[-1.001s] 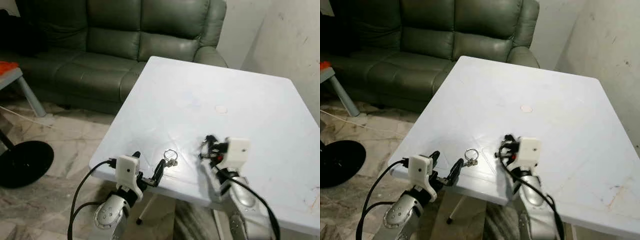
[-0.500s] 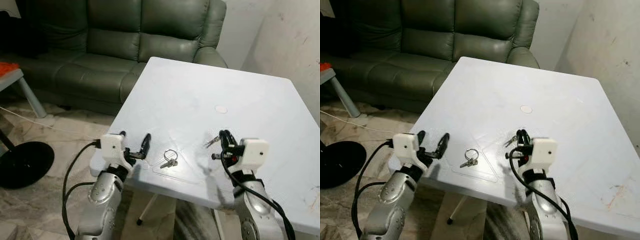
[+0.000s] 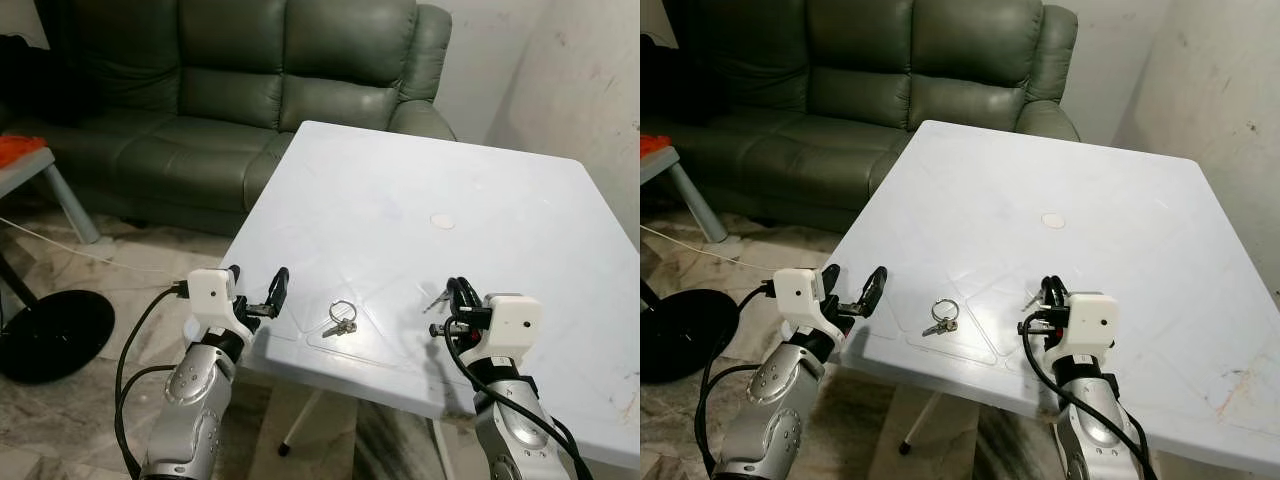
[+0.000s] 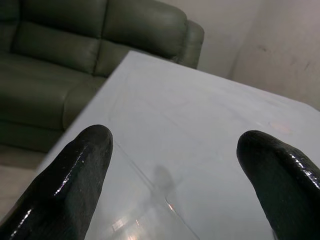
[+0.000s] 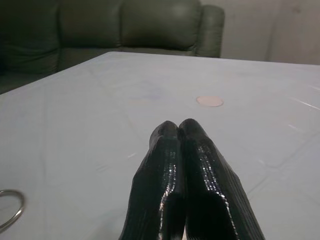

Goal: Hang keys on a hook

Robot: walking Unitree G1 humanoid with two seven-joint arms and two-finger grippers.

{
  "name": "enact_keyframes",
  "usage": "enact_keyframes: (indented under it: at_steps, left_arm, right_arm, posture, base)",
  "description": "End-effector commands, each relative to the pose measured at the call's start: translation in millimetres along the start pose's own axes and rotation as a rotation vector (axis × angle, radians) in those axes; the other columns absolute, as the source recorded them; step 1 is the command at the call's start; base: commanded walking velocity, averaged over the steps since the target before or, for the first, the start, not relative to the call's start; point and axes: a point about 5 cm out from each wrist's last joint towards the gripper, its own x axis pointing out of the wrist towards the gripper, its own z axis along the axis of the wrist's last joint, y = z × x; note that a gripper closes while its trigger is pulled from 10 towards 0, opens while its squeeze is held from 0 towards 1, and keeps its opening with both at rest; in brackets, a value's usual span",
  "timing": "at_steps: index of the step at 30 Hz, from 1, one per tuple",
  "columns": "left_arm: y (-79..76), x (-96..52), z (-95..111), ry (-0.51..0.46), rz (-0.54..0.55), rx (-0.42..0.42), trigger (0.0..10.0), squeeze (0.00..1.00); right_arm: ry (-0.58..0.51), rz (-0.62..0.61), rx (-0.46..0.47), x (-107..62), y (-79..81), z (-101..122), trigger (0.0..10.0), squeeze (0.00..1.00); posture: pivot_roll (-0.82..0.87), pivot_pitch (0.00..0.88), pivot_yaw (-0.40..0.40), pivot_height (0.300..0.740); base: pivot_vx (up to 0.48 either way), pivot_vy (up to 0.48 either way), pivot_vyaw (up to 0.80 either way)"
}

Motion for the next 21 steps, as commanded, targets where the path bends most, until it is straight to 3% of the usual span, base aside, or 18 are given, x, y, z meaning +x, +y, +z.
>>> enact_keyframes:
  at_steps: [1, 9, 21]
  left_arm:
    - [3.3, 4.9, 1.9, -0.004, 0.014, 0.004, 10.0, 0.0]
    - [11.7, 15.2, 3.2, -0.001, 0.048, 0.012, 10.0, 0.0]
    - [10.0, 21.0, 1.3, -0.003, 0.06, -0.005, 10.0, 0.0]
  right_arm:
    - [-0.002, -0.021, -0.01, 3.9, -3.5, 1.9, 10.0, 0.0]
    - [-0.005, -0.013, -0.024, 10.5, -3.5, 2.2, 10.0, 0.0]
    - [-0.005, -0.013, -0.017, 10.9, -1.2, 1.3, 10.0, 0.0]
  posture:
    - [-0.02, 0.003, -0.033, 0.74]
    - [-0.02, 0.003, -0.037, 0.74]
    - [-0.02, 0.007, -0.031, 0.74]
  base:
    - [0.0, 0.0, -0.78]
    - [0.0, 0.0, -0.77]
    - [0.0, 0.0, -0.76]
